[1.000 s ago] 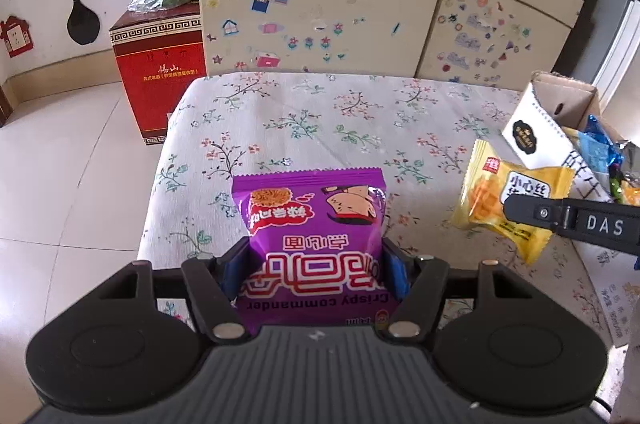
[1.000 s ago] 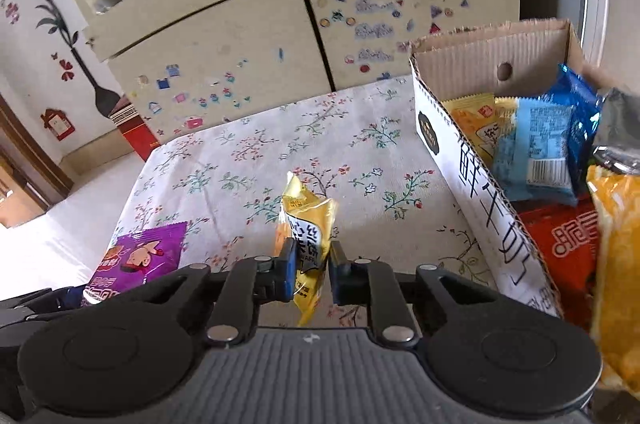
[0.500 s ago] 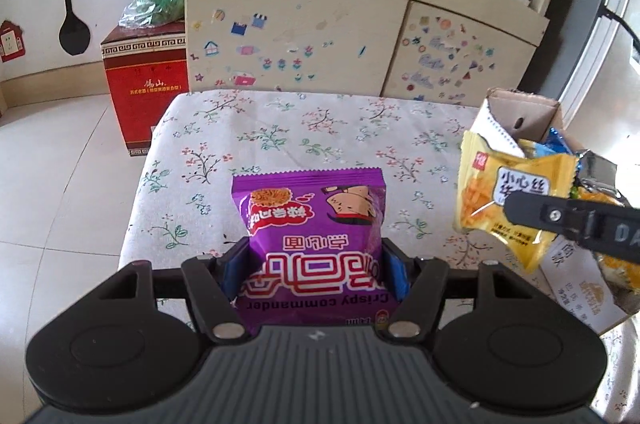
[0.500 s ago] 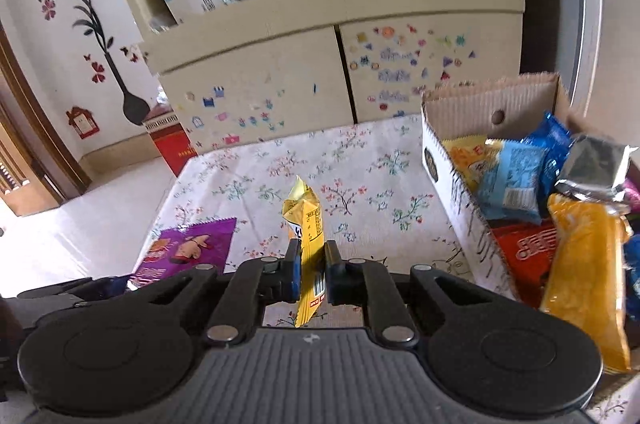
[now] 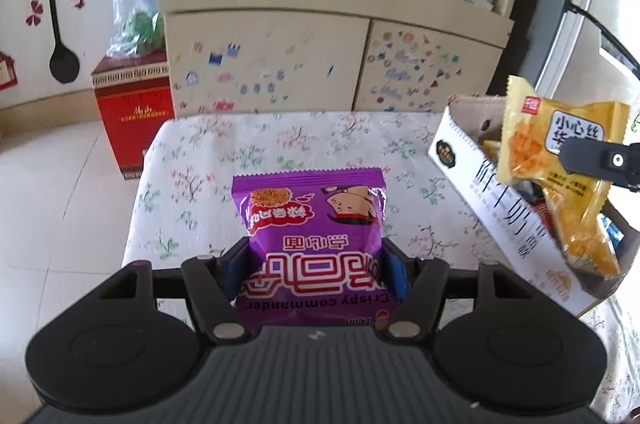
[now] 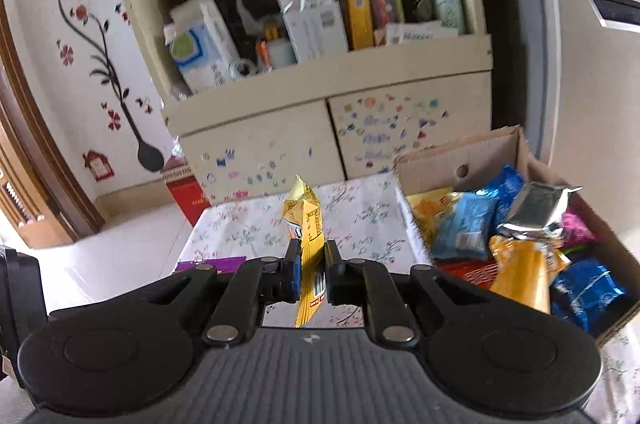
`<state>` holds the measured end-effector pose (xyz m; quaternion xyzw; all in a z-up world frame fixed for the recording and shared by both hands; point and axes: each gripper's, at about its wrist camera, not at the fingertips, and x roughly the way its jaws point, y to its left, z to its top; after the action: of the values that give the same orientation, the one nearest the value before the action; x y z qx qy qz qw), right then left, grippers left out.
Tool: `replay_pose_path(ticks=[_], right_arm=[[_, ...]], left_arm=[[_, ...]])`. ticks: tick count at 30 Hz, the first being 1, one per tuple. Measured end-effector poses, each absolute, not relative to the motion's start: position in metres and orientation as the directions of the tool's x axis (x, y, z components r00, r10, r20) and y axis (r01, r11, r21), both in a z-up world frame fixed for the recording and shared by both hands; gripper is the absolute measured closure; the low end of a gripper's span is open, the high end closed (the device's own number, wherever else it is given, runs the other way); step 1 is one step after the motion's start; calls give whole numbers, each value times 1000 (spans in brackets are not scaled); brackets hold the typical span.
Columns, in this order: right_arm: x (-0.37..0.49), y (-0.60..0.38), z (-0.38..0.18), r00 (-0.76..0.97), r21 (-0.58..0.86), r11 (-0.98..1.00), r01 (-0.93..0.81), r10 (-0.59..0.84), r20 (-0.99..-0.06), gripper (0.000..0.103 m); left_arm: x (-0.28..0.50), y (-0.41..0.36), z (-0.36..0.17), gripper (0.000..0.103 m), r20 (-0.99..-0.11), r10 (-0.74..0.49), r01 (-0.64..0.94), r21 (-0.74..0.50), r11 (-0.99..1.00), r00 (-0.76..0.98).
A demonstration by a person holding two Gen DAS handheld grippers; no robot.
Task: Organize snacks
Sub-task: 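Carry the purple pack and waffle pack over the box with both tools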
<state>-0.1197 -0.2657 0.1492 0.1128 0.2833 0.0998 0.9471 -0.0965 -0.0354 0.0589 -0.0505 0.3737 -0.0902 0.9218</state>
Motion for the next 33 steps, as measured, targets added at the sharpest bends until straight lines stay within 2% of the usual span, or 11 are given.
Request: replay_pose_path(ticks=[9,17,26,33], right_arm=[[-129,-301,163,847,286,955,-78,215,-487,88],[-137,-350,176,876,303,953,-12,156,-457,88],[-139,-389,174,889,401,914,68,127,-441,88],[-127,-411,166,877,477,864,157,100,-470,88]], left_arm=[[-98,-67,94,37,-635,-244,208,-132,969,733],[-92,-104,121,37,-597,-315,280,-154,948,738],[-71,-160,144,37,-570,-395,366,-172,915,720],[-51,-201,138,37,-589,-418,405,-163,900,692]])
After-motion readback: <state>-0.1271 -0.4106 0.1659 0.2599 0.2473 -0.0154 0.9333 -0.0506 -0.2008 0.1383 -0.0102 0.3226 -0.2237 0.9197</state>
